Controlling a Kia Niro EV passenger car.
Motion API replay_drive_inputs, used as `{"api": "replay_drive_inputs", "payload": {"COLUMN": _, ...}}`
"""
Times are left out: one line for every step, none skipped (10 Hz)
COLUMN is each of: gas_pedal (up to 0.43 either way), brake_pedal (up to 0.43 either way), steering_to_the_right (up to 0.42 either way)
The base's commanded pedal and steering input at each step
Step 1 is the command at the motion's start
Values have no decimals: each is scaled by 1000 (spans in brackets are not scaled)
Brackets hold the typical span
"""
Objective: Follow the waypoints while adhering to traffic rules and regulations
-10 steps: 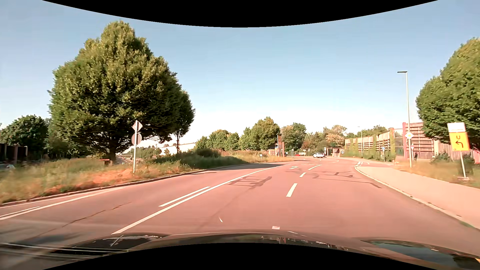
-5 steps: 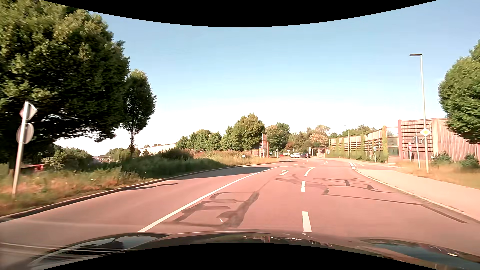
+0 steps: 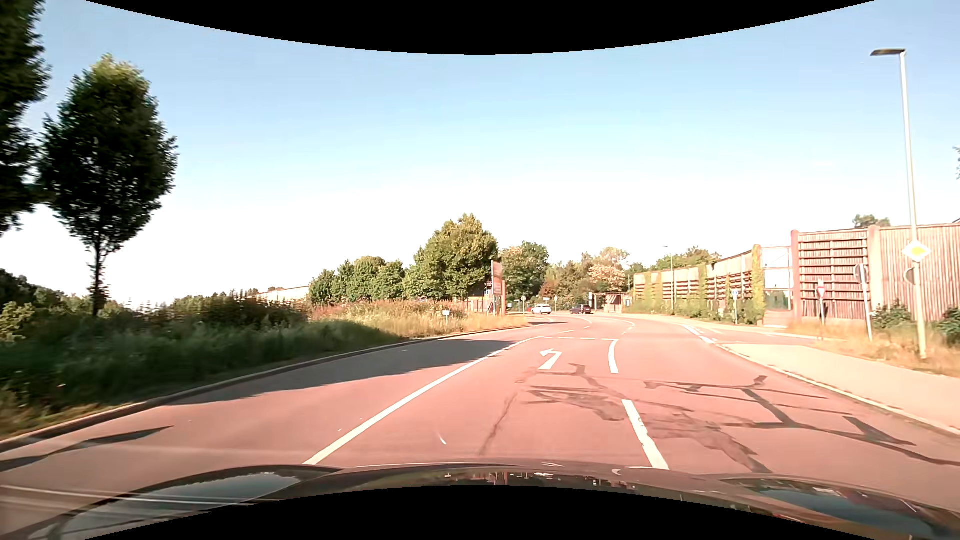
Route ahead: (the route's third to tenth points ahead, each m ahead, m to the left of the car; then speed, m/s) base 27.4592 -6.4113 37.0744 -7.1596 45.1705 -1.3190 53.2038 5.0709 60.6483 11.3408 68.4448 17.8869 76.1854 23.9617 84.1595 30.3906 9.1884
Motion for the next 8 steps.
{"api": "replay_drive_inputs", "payload": {"gas_pedal": 59, "brake_pedal": 6, "steering_to_the_right": 75}}
{"api": "replay_drive_inputs", "payload": {"gas_pedal": 59, "brake_pedal": 6, "steering_to_the_right": 77}}
{"api": "replay_drive_inputs", "payload": {"gas_pedal": 47, "brake_pedal": 6, "steering_to_the_right": 77}}
{"api": "replay_drive_inputs", "payload": {"gas_pedal": 28, "brake_pedal": 6, "steering_to_the_right": 76}}
{"api": "replay_drive_inputs", "payload": {"gas_pedal": 28, "brake_pedal": 6, "steering_to_the_right": 75}}
{"api": "replay_drive_inputs", "payload": {"gas_pedal": 28, "brake_pedal": 6, "steering_to_the_right": 74}}
{"api": "replay_drive_inputs", "payload": {"gas_pedal": 28, "brake_pedal": 6, "steering_to_the_right": 71}}
{"api": "replay_drive_inputs", "payload": {"gas_pedal": 28, "brake_pedal": 6, "steering_to_the_right": 68}}
